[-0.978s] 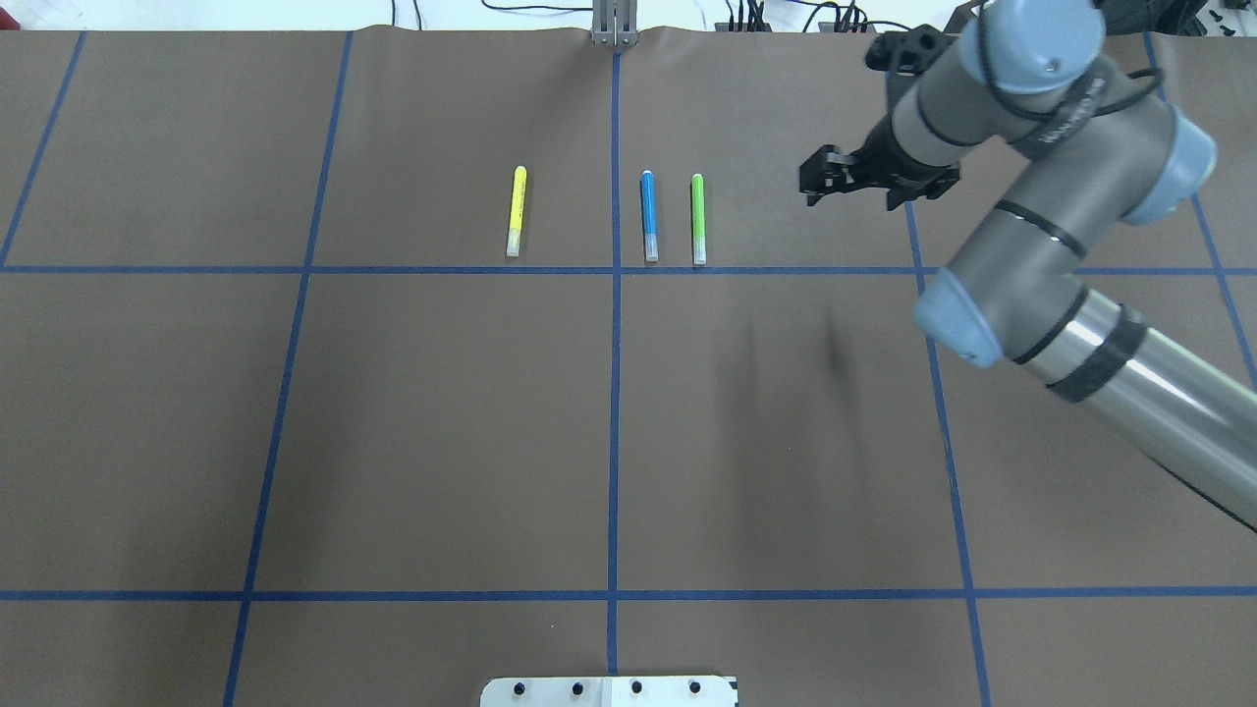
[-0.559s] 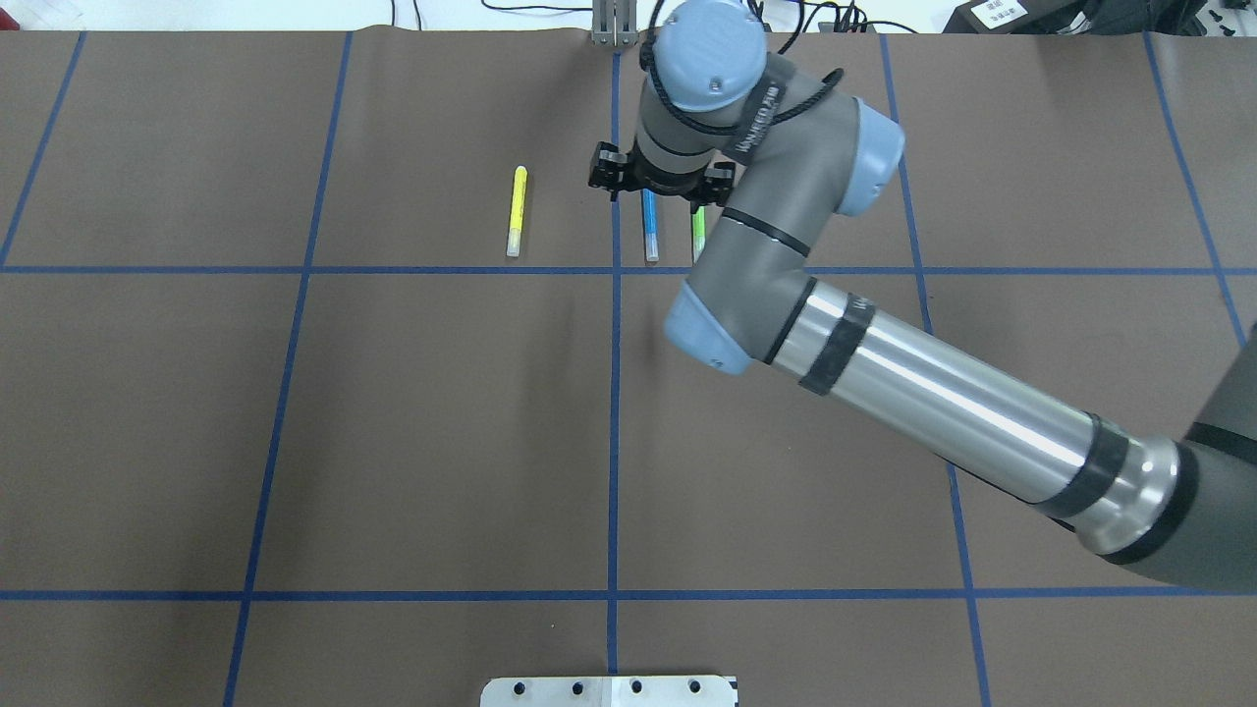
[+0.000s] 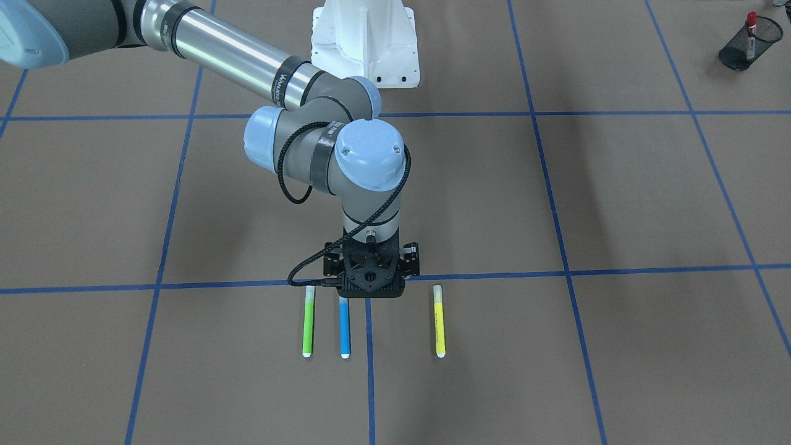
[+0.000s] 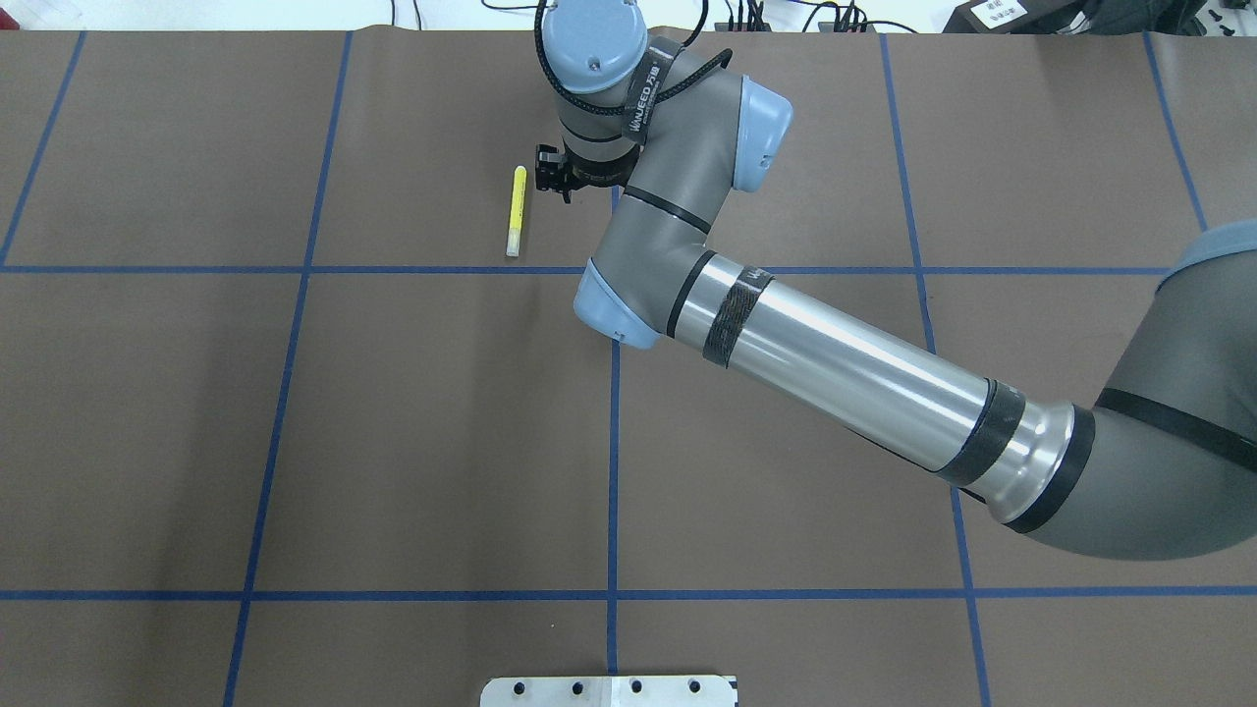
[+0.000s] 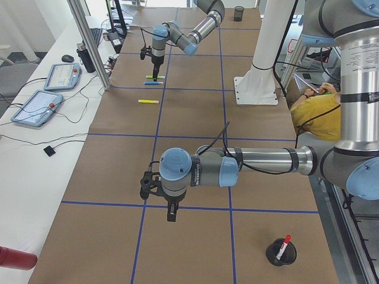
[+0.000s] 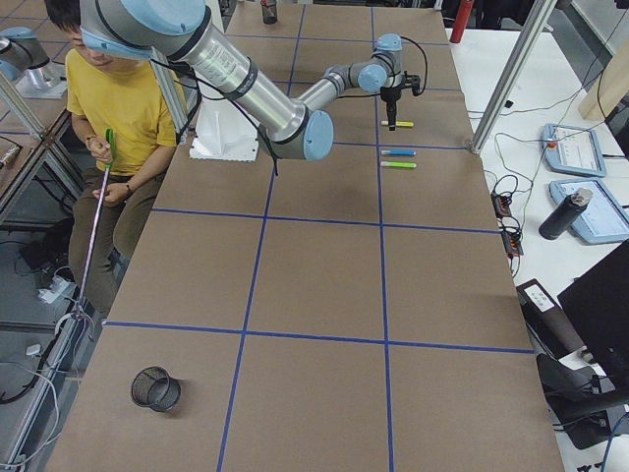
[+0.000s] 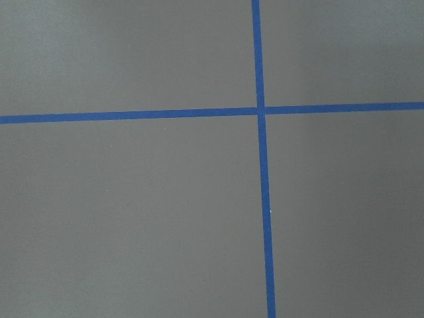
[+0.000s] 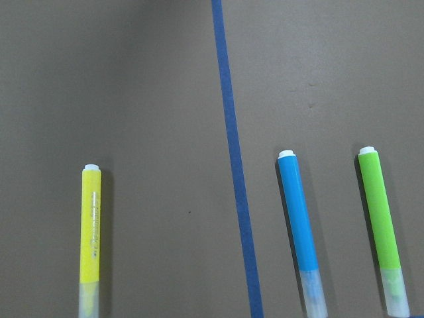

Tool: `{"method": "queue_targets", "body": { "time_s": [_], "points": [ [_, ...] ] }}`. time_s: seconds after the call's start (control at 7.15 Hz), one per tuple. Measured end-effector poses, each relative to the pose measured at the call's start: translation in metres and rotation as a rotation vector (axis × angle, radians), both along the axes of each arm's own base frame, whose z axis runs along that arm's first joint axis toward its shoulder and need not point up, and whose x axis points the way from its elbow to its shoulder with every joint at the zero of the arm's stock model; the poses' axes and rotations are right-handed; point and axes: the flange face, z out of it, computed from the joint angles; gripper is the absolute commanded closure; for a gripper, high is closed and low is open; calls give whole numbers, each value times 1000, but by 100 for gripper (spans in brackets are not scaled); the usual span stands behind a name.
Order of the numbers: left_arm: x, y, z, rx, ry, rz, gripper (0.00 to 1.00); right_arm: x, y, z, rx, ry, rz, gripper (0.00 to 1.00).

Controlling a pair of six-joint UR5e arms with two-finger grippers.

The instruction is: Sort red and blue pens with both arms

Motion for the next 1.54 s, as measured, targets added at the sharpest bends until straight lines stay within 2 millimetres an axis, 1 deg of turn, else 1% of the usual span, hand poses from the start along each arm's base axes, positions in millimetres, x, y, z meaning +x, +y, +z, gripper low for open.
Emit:
{"method": "queue_targets", "body": {
  "time_s": [0.28,0.42,0.56,0.7,0.84,0.98,1.26,1.54],
  "points": [
    [0,-1,0,8,-2,0,0,6,-6,27,1,26,-96,4],
    [0,-1,-1,17,-3,-1,0,7,-6,39,-4,36,-115,9],
    [0,-2,-1,23,-4,-1,0,6,-7,47,-14,42,-116,26],
    [0,-2,-2,27,-5,-1,0,3,-8,55,-20,41,-112,34],
    [0,-2,-4,31,-4,-1,0,-2,-10,66,-16,32,-106,35],
    [0,-3,-6,36,-5,0,0,-6,-13,78,-10,23,-101,38],
    [0,-4,-8,42,-5,0,0,-13,-13,89,-18,16,-88,56],
    [-1,-7,-9,44,-5,0,0,-21,-6,89,-28,11,-85,62]
  ]
}}
